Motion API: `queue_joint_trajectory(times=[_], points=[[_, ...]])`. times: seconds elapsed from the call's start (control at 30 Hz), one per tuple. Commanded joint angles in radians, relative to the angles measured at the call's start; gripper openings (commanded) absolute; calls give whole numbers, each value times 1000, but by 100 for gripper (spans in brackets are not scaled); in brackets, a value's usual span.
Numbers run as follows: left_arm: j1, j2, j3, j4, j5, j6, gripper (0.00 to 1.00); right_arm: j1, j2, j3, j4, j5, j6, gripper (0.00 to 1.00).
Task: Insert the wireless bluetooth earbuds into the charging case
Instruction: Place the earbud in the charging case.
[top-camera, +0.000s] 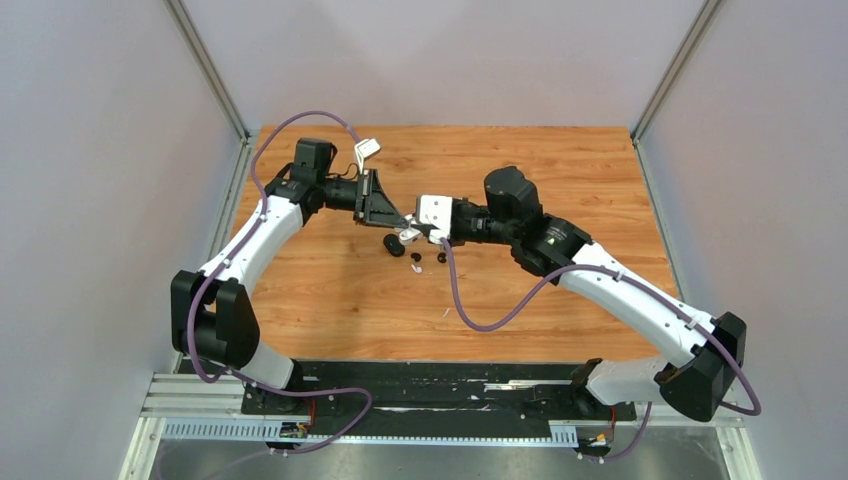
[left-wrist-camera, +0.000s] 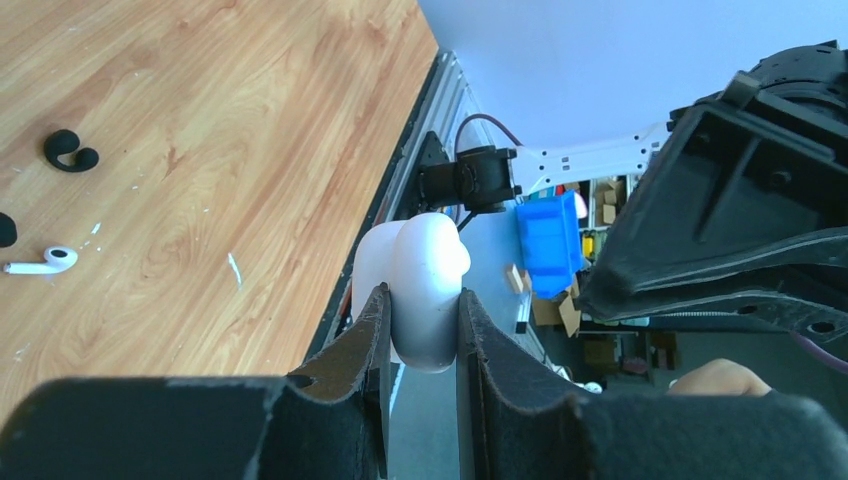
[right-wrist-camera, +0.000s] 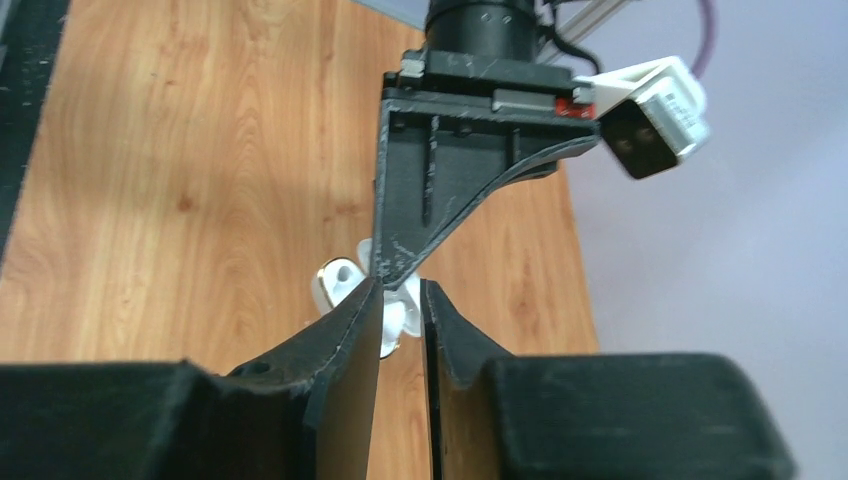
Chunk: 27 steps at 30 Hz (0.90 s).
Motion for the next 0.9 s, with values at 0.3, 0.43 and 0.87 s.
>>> queue_joint_trajectory(times=[0.3,0.43,0.87], points=[[0,-65,35,-76,37,128,0,-12,56,14,-113,-56,42,24],[-2,-75,37,-94,44,149,0,-13,71,19,-114,-47,41,27],[-2,-93,28,-137,48,196,0,-12,84,52,-114,-65,29,34]])
